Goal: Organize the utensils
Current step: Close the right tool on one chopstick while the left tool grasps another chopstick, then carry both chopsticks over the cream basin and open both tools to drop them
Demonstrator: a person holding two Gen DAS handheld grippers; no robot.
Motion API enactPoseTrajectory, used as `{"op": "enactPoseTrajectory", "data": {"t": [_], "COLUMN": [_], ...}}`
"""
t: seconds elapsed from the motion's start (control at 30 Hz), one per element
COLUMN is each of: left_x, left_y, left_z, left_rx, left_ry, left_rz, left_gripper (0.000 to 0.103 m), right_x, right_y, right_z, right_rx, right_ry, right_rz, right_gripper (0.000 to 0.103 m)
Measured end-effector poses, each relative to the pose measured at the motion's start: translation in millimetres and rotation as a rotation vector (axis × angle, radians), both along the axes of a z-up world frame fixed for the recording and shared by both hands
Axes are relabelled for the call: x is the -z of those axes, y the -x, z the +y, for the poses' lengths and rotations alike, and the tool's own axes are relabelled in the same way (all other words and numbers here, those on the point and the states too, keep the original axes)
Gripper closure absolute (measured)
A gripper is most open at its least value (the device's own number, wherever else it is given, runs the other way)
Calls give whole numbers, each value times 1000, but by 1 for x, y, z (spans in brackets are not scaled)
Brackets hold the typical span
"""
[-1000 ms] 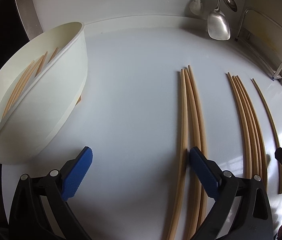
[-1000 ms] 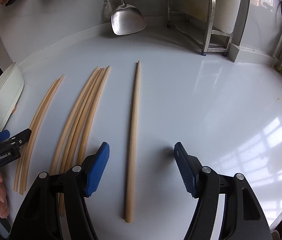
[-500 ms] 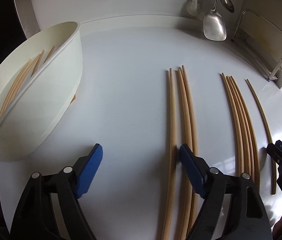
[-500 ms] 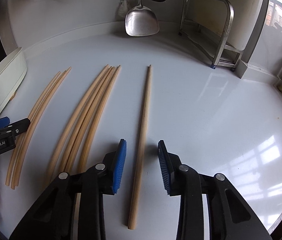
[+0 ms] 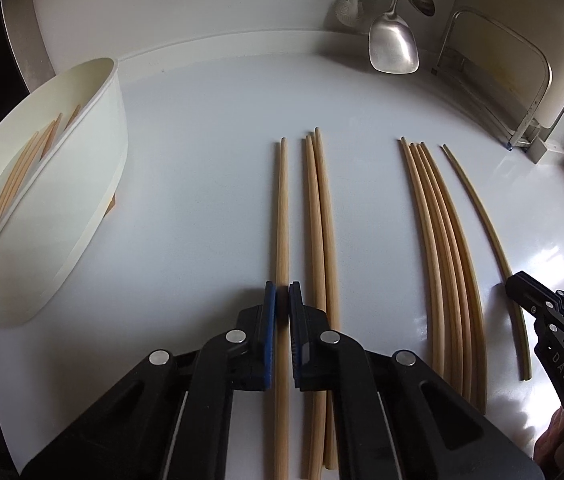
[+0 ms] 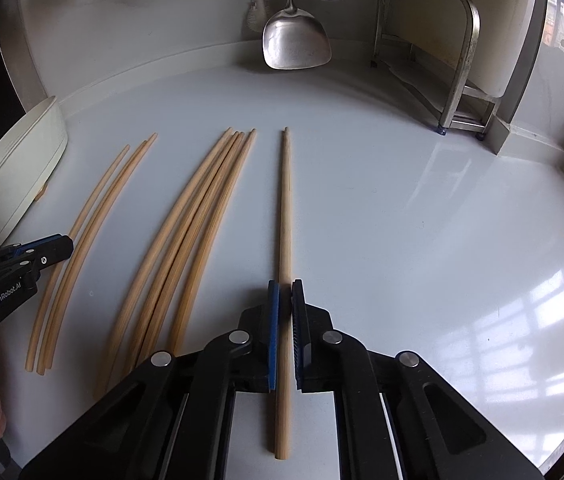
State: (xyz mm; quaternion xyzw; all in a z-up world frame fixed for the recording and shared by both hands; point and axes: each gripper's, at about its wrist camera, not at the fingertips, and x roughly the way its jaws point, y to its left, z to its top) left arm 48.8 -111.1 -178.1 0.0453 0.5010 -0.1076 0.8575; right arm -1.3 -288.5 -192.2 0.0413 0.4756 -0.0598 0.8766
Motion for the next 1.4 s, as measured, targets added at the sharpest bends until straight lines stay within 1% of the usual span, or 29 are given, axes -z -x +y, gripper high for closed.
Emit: {"op": "enactPoseTrajectory", "data": {"t": [0.1,0.23,0.33,0.53,0.7,0.83,0.97,1.07,1.17,1.27,1.4], "left_x": [-4,-15,-28,-67,-106,-133,-149,-156,-156,-152,-139], "left_y": [2,5,9,14,19,21,20,14,1,-14,-38], "left_z": [-1,-1,-3,1,21,51,91,127,160,192,229], "left_rx": [-4,-13,-21,-57,-130,-187,-251,-289,-304,-315,-315], "left_ry": [0,12,15,29,48,47,44,41,26,27,35], "left_rz": [5,9,1,-25,-58,-98,-117,-134,-127,-120,-87], "left_gripper": [96,96,96,96,96,96,96,96,96,96,96], "right_x": [-3,-14,-27,-66,-98,-121,-134,-138,-140,-137,-128], "right_y": [3,5,5,6,-1,-11,-25,-39,-54,-74,-98], "right_z": [-5,-13,-16,-8,10,40,77,111,150,190,241], "right_rx": [8,19,13,-45,-134,-222,-290,-340,-370,-397,-416], "right_ry": [-30,-80,-85,-102,-148,-146,-174,-197,-201,-220,-229], "right_rz": [5,-3,-20,-66,-93,-122,-133,-130,-129,-106,-75], "right_gripper": [97,97,97,97,97,97,97,97,97,97,97]}}
